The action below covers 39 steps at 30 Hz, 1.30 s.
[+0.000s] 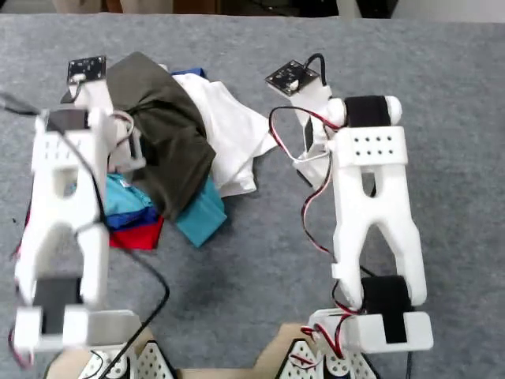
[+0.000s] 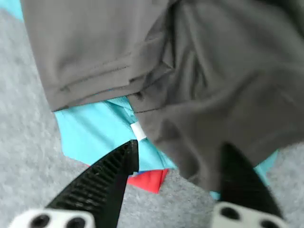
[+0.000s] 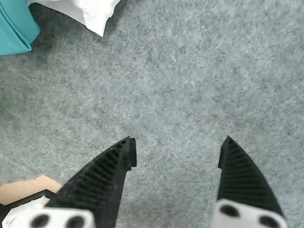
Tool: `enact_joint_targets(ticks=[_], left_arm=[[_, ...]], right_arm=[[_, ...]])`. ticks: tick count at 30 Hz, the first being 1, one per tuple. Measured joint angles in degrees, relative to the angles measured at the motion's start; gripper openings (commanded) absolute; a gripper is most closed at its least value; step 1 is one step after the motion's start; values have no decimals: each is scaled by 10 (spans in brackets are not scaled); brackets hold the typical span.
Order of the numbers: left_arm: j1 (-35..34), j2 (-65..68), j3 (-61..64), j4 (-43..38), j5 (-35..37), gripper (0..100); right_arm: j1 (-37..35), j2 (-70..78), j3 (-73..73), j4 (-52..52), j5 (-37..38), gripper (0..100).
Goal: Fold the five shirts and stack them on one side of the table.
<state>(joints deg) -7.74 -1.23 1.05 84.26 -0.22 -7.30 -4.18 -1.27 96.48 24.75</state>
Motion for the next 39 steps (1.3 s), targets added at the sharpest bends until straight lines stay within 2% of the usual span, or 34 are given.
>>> enact_joint_targets(ticks=[4,8,11,13,14,15,17,20,25,31,39], left_arm=[[0,153,-152,55,40,367],[0,294,-244,58,53,343],[-2,382,-291,45,55,205],[-8,426,-322,40,55,20],[-10,450,-335,40,53,15],[-12,468,-350,40,44,51],[-18,494,-382,40,25,12],[-40,509,-425,52,14,17],[-135,536,-538,67,2,19],[-301,561,-619,46,-84,19],[-437,569,-738,40,-116,19]], right_arm=[[0,12,0,-9,0,289],[-1,14,0,-21,0,289],[-1,15,0,-28,0,289],[-1,17,0,-29,0,289],[-1,17,0,-29,0,289],[-1,17,0,-32,0,289],[-1,17,0,-38,0,289],[-1,17,0,-40,0,289],[16,18,0,-52,0,289],[21,18,0,-55,0,289],[21,18,0,-55,0,289]])
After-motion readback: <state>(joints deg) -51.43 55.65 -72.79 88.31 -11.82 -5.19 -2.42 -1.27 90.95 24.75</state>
